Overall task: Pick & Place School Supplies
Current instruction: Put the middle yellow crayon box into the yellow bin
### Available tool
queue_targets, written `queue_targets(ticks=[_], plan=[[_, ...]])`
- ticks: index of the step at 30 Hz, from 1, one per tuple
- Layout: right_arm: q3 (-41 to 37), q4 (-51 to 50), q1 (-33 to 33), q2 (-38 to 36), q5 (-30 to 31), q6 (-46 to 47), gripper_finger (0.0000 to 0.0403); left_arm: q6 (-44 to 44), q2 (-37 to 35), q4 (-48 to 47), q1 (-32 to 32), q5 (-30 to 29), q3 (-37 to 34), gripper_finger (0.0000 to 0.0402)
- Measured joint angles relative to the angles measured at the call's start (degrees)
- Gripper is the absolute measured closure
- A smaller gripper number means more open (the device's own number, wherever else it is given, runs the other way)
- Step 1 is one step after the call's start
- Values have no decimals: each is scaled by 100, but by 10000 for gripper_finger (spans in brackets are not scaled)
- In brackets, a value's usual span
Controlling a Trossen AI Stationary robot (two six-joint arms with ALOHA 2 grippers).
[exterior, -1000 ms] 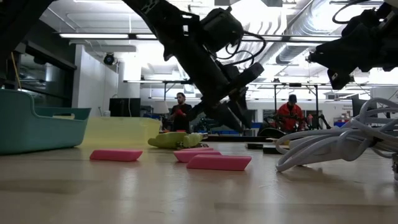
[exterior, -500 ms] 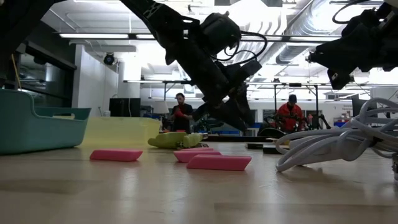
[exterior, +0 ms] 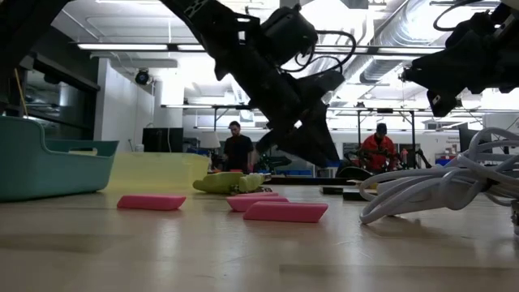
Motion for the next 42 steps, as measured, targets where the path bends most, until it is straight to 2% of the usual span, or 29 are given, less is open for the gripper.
queue_targets(ticks=[7, 13, 37, 42], plan=[[0, 11, 2, -2, 0, 0, 308, 214, -202, -172, -75, -70, 2, 293], [2, 11, 2, 0, -1, 0, 308, 500, -332, -251, -261, -386, 2, 293], [0, 28, 0, 0, 4, -31, 308, 601, -332, -215, -314, -342, 2, 293], [0, 41, 1, 0, 18, -15, 308, 942, -332, -229, -310, -304, 2, 293]])
